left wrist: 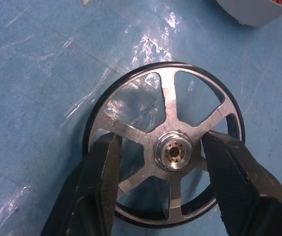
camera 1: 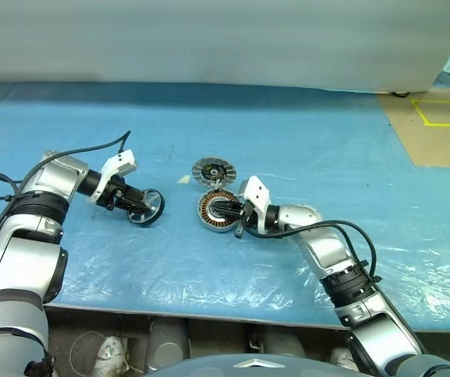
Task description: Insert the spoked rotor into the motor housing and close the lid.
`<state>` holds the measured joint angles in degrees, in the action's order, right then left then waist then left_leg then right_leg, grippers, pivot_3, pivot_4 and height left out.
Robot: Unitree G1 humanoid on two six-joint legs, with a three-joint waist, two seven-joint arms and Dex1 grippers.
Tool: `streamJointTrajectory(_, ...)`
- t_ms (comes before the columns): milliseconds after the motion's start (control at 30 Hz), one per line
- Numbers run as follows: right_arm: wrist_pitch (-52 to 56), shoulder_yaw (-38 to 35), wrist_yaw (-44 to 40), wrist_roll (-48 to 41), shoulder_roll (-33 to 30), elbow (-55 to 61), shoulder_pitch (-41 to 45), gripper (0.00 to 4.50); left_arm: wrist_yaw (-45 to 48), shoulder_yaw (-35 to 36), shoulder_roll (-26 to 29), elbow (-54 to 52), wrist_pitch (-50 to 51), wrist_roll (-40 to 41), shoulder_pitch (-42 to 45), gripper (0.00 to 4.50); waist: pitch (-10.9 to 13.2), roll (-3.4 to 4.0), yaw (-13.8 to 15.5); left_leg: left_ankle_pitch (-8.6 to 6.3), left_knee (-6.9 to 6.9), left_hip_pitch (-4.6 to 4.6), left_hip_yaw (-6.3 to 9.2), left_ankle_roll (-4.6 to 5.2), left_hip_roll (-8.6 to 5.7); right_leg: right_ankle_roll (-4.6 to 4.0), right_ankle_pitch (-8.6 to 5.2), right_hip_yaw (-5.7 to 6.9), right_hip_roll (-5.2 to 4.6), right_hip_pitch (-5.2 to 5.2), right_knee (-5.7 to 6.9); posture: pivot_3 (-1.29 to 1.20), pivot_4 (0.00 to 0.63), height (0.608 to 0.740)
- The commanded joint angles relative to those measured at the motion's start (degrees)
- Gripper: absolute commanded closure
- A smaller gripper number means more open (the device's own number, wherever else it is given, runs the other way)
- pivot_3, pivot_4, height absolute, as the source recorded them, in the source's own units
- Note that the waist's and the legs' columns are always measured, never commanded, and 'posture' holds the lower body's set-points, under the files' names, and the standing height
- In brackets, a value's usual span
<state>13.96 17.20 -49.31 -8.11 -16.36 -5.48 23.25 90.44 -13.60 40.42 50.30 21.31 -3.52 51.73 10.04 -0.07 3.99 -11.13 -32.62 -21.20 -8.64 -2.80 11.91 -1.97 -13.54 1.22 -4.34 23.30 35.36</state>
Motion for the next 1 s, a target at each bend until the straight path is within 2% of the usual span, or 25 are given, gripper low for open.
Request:
streamJointTrajectory(33,-1.4,0.0,0.0,0.0,0.5,1.0,0.7,4.50,-0.9,-0.3,-0.1,-0.3,0.3,-0.5,0.3,1.81,0.0,0.00,0.0,0.00,0.00,0.00,0.00,0.00,0.00,0.00,0.00,0.00,0.00,0.00,0.00,0.00,0.150,0.740)
streamJointTrajectory(133,-1.5,-0.2,0.2,0.0,0.5,1.0,0.6,4.50,-1.0,-0.7,-0.4,-0.7,0.3,-0.5,-0.3,1.81,0.0,0.00,0.0,0.00,0.00,0.02,0.00,0.00,0.00,0.00,0.00,0.00,0.00,-0.01,0.01,0.00,0.150,0.740)
streamJointTrajectory(300,-2.0,-0.1,0.3,0.5,0.2,0.7,0.3,4.50,1.6,-1.5,-0.1,-2.1,1.1,0.3,-0.7,2.69,0.0,0.00,0.1,0.00,0.00,0.06,0.00,0.00,-0.01,0.00,0.00,-0.01,-0.02,-0.05,0.01,0.00,0.150,0.740)
streamJointTrajectory(533,-1.1,-1.2,0.2,-0.6,0.0,1.6,0.4,4.50,-1.8,0.7,-0.8,-2.1,-0.7,0.8,-0.9,2.69,0.0,0.00,0.1,0.00,0.00,0.05,0.00,0.00,-0.02,0.00,0.00,0.00,-0.04,-0.04,0.01,0.00,0.150,0.740)
streamJointTrajectory(667,0.8,-3.9,-0.4,-3.4,-0.8,3.7,0.0,4.50,-2.1,5.0,-2.1,-2.5,-1.6,5.2,0.1,2.69,0.0,0.00,0.4,0.00,-0.05,0.02,0.00,0.01,-0.04,0.00,0.00,0.00,-0.06,-0.06,0.02,0.00,0.150,0.740)
streamJointTrajectory(800,3.8,-7.8,-1.2,-7.0,-3.3,7.7,-1.1,4.50,1.1,8.5,-3.2,-6.9,3.2,11.4,0.1,2.69,0.1,-0.11,0.5,0.00,-0.08,-0.04,0.01,0.01,-0.02,0.00,0.00,0.01,-0.04,-0.02,0.02,0.00,0.150,0.740)
streamJointTrajectory(1000,7.0,-11.5,-0.9,-8.0,-8.7,11.6,-3.9,4.50,2.1,6.7,-4.0,-19.6,11.7,18.9,-3.2,2.69,0.1,-0.11,0.4,0.01,0.11,-0.05,0.00,0.02,-0.03,0.00,0.00,0.04,-0.02,-0.01,-0.12,0.00,0.150,0.740)
